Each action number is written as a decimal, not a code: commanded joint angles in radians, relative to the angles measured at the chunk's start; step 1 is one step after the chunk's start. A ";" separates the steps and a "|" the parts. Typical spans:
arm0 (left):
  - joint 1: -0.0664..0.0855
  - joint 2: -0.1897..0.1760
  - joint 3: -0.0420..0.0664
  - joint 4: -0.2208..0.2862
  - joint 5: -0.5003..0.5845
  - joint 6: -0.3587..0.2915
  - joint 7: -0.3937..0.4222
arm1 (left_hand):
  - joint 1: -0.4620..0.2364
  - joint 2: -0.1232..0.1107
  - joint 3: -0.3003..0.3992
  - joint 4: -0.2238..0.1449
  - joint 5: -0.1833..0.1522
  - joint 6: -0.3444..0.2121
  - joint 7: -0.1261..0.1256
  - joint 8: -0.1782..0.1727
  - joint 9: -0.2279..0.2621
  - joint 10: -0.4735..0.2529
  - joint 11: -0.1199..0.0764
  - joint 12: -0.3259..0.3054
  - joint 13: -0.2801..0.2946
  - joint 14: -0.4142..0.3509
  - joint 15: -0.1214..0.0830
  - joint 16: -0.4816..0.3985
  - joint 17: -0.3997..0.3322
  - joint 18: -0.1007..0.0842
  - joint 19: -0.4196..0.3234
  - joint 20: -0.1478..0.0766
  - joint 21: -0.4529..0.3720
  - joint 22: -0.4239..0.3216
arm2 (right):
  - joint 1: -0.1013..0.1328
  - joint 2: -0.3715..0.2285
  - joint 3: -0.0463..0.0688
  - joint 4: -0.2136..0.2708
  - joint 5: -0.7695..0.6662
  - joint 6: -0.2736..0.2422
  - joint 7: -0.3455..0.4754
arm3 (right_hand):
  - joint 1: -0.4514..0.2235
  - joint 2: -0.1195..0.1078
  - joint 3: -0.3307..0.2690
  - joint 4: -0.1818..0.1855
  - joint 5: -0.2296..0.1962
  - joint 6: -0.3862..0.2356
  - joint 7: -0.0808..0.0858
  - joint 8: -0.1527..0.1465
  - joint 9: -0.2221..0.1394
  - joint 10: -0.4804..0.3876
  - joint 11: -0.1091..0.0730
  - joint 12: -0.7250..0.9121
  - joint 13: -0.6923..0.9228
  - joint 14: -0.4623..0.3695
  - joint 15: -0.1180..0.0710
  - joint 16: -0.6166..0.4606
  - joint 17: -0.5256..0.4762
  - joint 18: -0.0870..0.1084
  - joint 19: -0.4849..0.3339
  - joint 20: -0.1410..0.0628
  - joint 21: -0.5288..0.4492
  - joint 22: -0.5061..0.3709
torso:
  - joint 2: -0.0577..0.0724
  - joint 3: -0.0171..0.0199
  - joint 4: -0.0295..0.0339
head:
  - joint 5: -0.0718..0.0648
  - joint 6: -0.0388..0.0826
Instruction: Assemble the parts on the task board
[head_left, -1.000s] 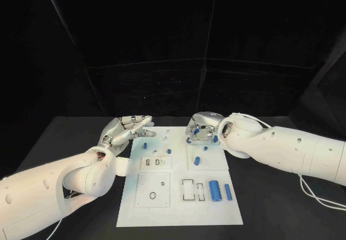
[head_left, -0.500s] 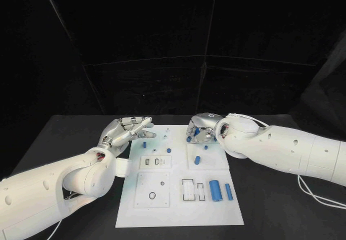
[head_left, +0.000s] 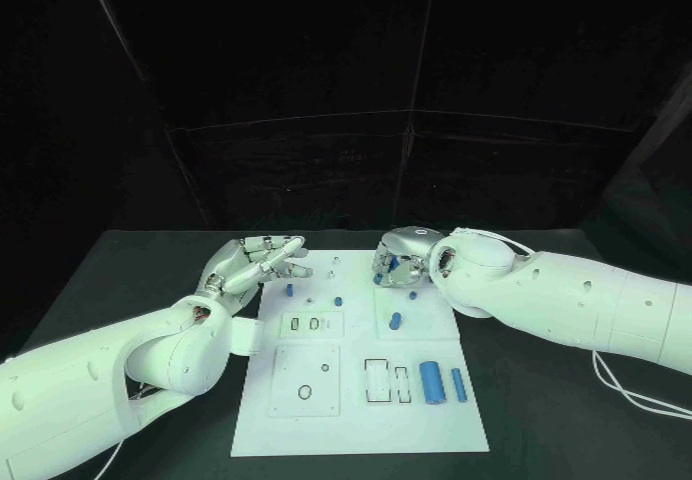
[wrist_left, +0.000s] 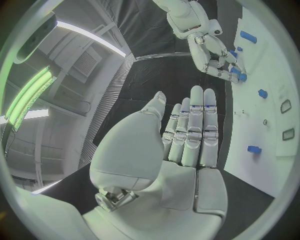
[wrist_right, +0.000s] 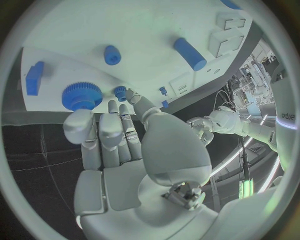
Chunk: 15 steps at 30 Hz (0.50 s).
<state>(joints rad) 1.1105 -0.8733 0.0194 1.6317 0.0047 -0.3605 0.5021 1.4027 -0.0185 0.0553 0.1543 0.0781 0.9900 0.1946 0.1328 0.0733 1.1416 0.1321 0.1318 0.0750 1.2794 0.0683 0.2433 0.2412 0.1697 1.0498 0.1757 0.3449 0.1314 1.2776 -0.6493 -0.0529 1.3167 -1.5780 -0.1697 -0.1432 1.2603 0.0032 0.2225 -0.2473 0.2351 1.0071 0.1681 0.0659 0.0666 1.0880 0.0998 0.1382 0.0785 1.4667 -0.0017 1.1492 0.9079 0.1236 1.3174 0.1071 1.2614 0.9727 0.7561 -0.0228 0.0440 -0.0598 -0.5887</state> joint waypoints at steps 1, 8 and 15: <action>0.002 0.003 0.001 -0.001 0.000 0.022 -0.003 | -0.012 0.000 -0.005 0.001 -0.001 0.007 0.002 -0.002 0.000 0.006 -0.001 -0.003 0.001 -0.007 0.000 -0.004 0.001 0.013 -0.002 0.003 -0.004 -0.001 | 0.002 0.005 0.001 -0.006 0.002 0.016 -0.003 | 0.004 0.015 0.013 0.001 0.004 -0.003 0.002 0.001 0.001 0.013 -0.001 0.010 0.002 0.025 0.007 0.012 0.009 -0.016 0.016 0.000 0.020 0.029 | 0.002 0.0003 0.0010 | -0.002 0.000; 0.002 0.003 0.001 0.002 0.000 0.025 -0.005 | -0.013 0.001 -0.006 0.002 -0.001 0.007 0.002 -0.002 0.000 0.006 -0.001 -0.003 0.001 -0.007 0.000 -0.004 0.002 0.013 -0.001 0.004 -0.004 -0.001 | 0.002 0.017 0.001 -0.017 0.006 0.027 -0.002 | 0.005 0.018 0.031 0.005 -0.007 0.000 0.005 0.001 0.002 0.022 -0.001 0.016 0.001 0.024 0.008 0.025 0.018 -0.021 0.027 0.001 0.044 0.063 | 0.006 0.0004 -0.0004 | -0.001 0.000; 0.002 0.005 0.001 0.001 0.000 0.028 -0.007 | -0.013 0.001 -0.006 0.002 0.000 0.007 0.002 -0.002 0.000 0.006 -0.002 -0.003 0.002 -0.007 0.000 -0.004 0.003 0.013 -0.001 0.004 -0.004 -0.002 | 0.002 0.027 0.001 -0.029 0.007 0.048 -0.002 | 0.005 0.019 0.039 0.006 -0.009 0.002 0.005 0.002 0.002 0.024 -0.001 0.018 0.000 0.023 0.008 0.030 0.020 -0.022 0.028 0.001 0.050 0.069 | 0.007 0.0006 -0.0002 | -0.002 -0.004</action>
<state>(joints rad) 1.1105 -0.8701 0.0193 1.6316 0.0050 -0.3500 0.4946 1.3989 -0.0147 0.0553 0.1543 0.0781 0.9900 0.1946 0.1328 0.0733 1.1416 0.1321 0.1318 0.0749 1.2794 0.0683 0.2433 0.2424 0.1696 1.0498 0.1758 0.3450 0.1312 1.2776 -0.6242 -0.0528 1.2884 -1.5725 -0.1453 -0.1449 1.2659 0.0163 0.2581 -0.2417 0.2303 1.0071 0.1681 0.0659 0.0672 1.1061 0.1000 0.1508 0.0797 1.4666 -0.0017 1.1758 0.9273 0.1082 1.3385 0.1104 1.3081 1.0411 0.7620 -0.0225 0.0442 -0.0615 -0.5919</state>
